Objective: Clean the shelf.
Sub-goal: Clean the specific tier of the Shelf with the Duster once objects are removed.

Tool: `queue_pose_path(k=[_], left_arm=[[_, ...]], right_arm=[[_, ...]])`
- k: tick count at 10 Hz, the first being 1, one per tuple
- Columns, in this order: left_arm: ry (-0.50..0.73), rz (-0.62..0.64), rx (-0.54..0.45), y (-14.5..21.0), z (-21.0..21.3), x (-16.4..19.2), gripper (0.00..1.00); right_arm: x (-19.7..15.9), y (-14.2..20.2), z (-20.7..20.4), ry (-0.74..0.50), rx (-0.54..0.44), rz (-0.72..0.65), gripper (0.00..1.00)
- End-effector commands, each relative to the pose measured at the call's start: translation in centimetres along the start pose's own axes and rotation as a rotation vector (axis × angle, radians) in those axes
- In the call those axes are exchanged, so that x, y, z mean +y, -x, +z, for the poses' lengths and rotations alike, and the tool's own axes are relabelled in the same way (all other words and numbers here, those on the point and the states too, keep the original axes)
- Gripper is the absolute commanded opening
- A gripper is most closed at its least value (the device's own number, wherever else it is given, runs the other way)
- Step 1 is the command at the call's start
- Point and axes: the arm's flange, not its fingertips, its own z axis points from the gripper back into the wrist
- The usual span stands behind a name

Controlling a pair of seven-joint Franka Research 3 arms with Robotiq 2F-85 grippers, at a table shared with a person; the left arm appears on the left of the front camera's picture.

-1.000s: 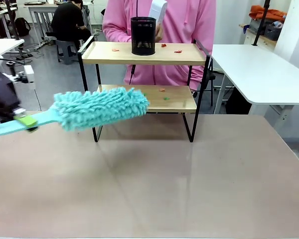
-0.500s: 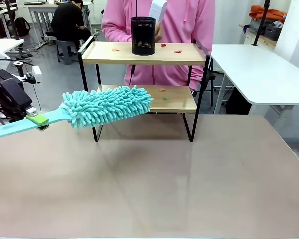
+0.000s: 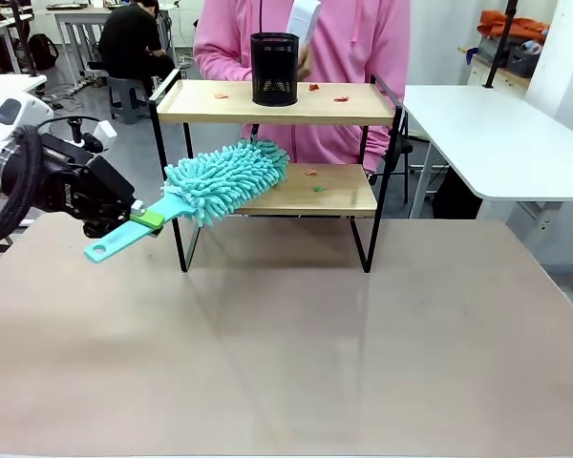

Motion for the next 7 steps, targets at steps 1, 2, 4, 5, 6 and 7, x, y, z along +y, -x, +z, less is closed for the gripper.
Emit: queue_pose_path(k=[1, 2, 4, 5, 6, 7], left_arm=[[-0.028, -0.003, -0.114, 0.2, -1.4, -0.5, 0.12], [-0.037, 0.019, -0.149, -0.2, -1.9, -0.3, 0.12], [-0.109, 0.028, -0.191, -1.5, -3.7, 0.1, 0.12], [-0.124, 0.050, -0.229, -2.3, -4.6, 0.3, 0.12], [-0.161, 0.056, -0.274, -3.1, -5.4, 0.5, 0.12], [-0.213, 0.046, -0.305, -3.8, -6.1, 0.7, 0.12]], right_arm=[[0.1, -0.3, 0.0, -0.015, -0.017, 0.028, 1.00], [0.1, -0.3, 0.0, -0.015, -0.017, 0.028, 1.00], [0.1, -0.3, 0.0, -0.015, -0.017, 0.028, 1.00], [0.1, -0.3, 0.0, -0.015, -0.017, 0.028, 1.00], [0.1, -0.3, 0.0, -0.015, -0.017, 0.028, 1.00], [0.1, -0.3, 0.0, -0.015, -0.017, 0.028, 1.00]])
